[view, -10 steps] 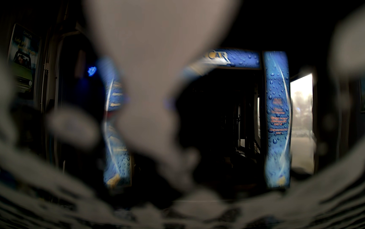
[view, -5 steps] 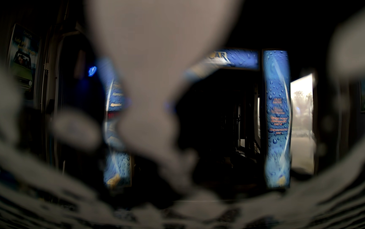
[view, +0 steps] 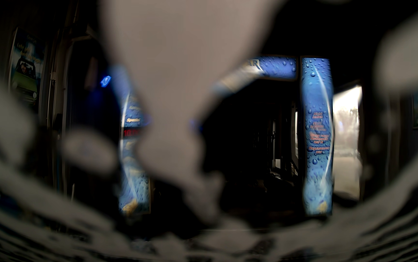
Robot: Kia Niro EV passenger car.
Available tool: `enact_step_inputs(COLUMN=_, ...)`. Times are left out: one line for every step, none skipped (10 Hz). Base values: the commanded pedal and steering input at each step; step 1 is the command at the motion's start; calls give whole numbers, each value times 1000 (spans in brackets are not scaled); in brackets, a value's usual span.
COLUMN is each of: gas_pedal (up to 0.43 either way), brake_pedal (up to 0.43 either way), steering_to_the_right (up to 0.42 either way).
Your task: Follow the waypoints while adhering to traffic rules and regulations
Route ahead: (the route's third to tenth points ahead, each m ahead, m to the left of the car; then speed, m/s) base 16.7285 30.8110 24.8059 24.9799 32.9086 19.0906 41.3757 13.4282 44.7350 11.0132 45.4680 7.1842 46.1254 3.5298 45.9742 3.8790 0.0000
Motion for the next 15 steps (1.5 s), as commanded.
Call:
enact_step_inputs(gas_pedal=0, brake_pedal=0, steering_to_the_right=-14)
enact_step_inputs(gas_pedal=0, brake_pedal=0, steering_to_the_right=-14)
enact_step_inputs(gas_pedal=0, brake_pedal=0, steering_to_the_right=-15)
enact_step_inputs(gas_pedal=0, brake_pedal=0, steering_to_the_right=-14)
enact_step_inputs(gas_pedal=0, brake_pedal=0, steering_to_the_right=-14)
enact_step_inputs(gas_pedal=0, brake_pedal=0, steering_to_the_right=-14)
enact_step_inputs(gas_pedal=0, brake_pedal=0, steering_to_the_right=-14)
enact_step_inputs(gas_pedal=0, brake_pedal=0, steering_to_the_right=-14)
enact_step_inputs(gas_pedal=0, brake_pedal=0, steering_to_the_right=-15)
enact_step_inputs(gas_pedal=0, brake_pedal=0, steering_to_the_right=-15)
enact_step_inputs(gas_pedal=0, brake_pedal=0, steering_to_the_right=-14)
enact_step_inputs(gas_pedal=0, brake_pedal=0, steering_to_the_right=-14)
enact_step_inputs(gas_pedal=0, brake_pedal=0, steering_to_the_right=-14)
enact_step_inputs(gas_pedal=0, brake_pedal=0, steering_to_the_right=-14)
enact_step_inputs(gas_pedal=0, brake_pedal=0, steering_to_the_right=-14)
